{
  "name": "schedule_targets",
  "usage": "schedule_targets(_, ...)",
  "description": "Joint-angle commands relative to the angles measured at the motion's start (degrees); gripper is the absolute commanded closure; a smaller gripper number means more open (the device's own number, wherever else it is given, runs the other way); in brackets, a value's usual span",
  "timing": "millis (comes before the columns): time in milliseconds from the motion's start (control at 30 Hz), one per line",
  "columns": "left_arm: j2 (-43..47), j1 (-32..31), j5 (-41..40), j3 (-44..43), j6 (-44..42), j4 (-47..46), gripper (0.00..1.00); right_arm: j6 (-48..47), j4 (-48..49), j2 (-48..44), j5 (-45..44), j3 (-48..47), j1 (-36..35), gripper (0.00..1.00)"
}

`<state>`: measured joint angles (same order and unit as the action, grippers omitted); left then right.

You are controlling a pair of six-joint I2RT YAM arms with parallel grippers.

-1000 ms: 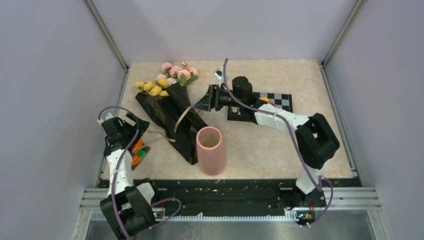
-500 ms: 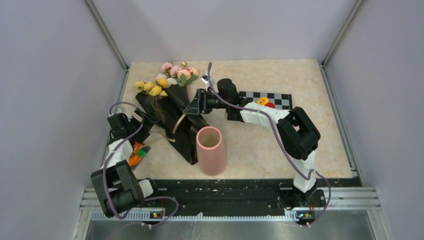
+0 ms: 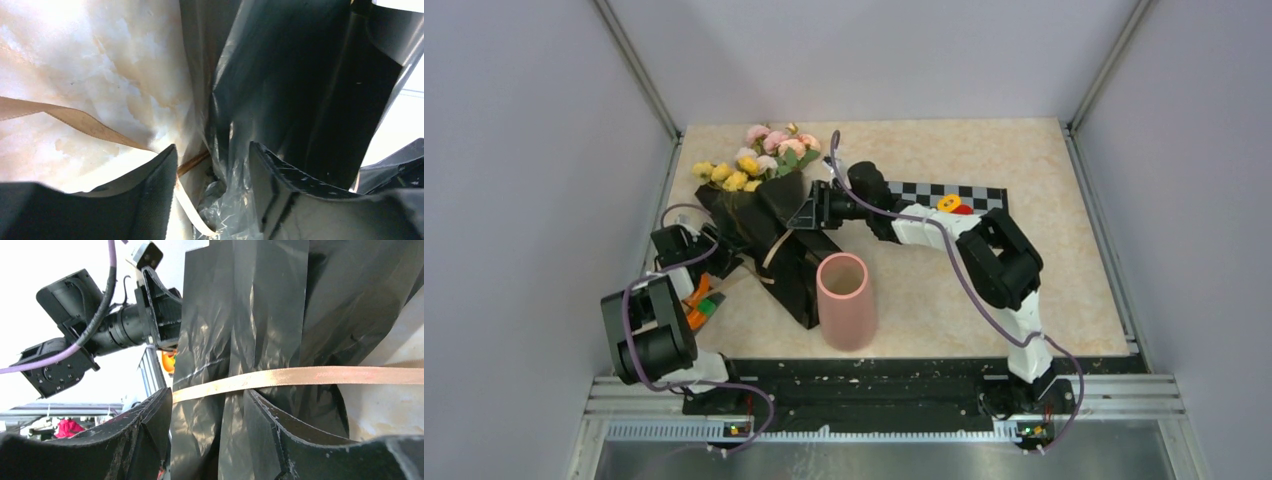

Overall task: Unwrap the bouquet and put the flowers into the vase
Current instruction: Unfold the wrapping paper at the center of the board.

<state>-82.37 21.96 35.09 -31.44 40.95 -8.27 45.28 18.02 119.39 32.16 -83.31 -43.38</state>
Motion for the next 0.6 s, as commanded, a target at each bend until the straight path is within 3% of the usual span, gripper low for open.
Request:
schedule_targets(0,-3.04,-0.23,2.07,-2.05,-0.07,-5.40,0.47,1.46,2.21,2.94,-1.43,-5.08,-1.01,0.44)
schedule_targets(300,-7.76,-0.25,2.97,-3.00,0.74,-8.56,0.73,3.79,3.05,9.07,-3.76,-10.70,-1.01,0.50)
schedule_targets(567,-8.80,-0.27,3.06,-3.34,0.78,-10.03,0.93,4.13,3.18,11.37,-9.36,-12.86,-1.02,0.73)
